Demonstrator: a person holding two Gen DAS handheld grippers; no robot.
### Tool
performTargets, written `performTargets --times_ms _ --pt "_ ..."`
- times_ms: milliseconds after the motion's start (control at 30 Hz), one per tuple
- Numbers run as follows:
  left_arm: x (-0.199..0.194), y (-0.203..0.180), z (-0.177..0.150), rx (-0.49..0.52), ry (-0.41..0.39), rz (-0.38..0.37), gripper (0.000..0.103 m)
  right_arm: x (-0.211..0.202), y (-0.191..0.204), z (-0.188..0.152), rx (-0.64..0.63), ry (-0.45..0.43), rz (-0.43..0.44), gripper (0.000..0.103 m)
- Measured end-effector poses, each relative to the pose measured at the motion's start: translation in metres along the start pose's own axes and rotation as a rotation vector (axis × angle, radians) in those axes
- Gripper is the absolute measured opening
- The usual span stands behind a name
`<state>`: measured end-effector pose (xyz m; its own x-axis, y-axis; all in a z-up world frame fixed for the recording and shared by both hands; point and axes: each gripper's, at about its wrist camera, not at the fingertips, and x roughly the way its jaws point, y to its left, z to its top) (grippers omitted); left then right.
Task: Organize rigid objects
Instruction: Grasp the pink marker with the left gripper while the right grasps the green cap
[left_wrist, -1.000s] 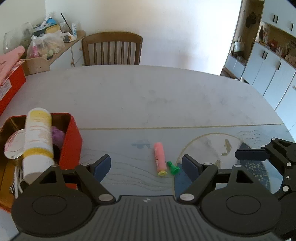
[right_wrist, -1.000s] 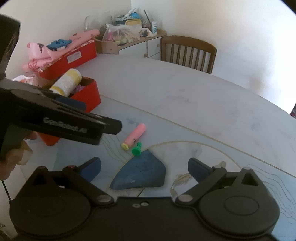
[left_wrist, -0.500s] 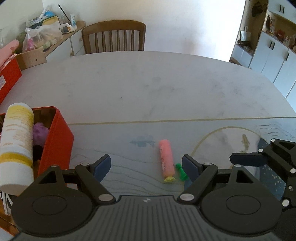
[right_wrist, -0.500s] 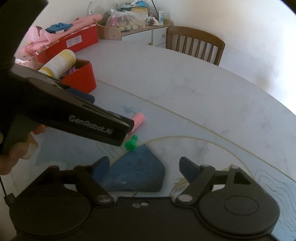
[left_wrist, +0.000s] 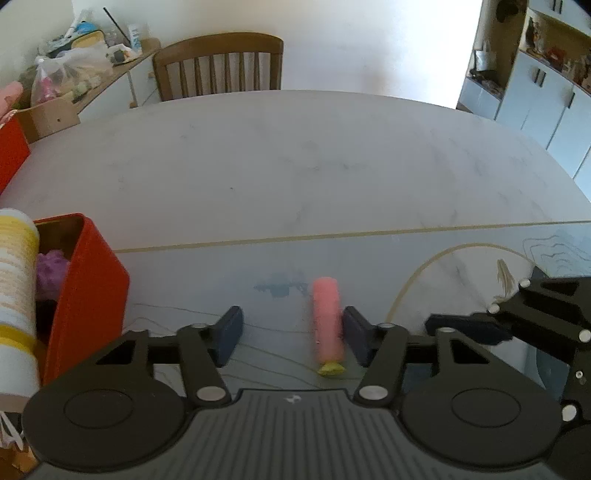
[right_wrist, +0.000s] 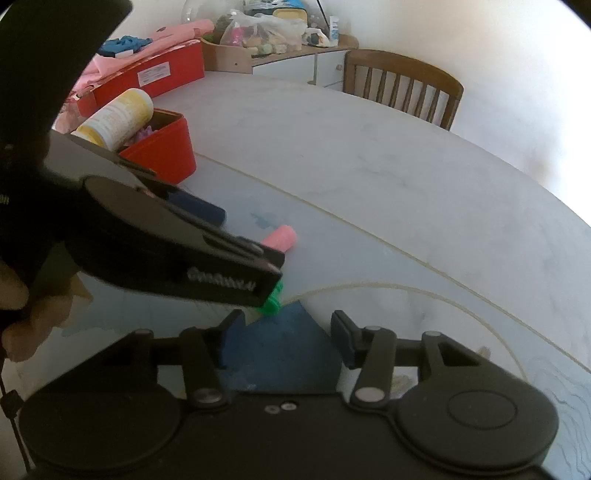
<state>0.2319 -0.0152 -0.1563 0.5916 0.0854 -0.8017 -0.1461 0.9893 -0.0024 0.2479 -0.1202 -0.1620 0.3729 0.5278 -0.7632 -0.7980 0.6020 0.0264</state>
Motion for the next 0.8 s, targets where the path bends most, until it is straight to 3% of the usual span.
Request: performTargets --times_ms 133,200,267,400,800 --pt "0.000 -0.001 -0.001 0.011 -0.013 0.002 0.050 0.004 0.002 0.005 -0.006 -0.008 0.009 0.041" --pt "0.000 0.002 0.000 0.004 -0.021 -0.001 0.035 0.005 0.003 0.006 -0.005 -0.013 0.011 0.037" --pt "-0.001 0.004 0.000 -0.006 -0.024 0.001 0.031 0.006 0.003 0.007 -0.002 -0.019 0.014 0.034" --pt "-0.001 0.007 0.002 -0.005 -0.025 0.013 0.018 0.007 0.002 0.008 0.008 -0.027 0.014 0.015" --pt "-0.005 0.017 0.003 -0.052 -0.008 0.018 0.016 -0.003 -0.003 0.009 0.039 -0.036 0.008 0.014"
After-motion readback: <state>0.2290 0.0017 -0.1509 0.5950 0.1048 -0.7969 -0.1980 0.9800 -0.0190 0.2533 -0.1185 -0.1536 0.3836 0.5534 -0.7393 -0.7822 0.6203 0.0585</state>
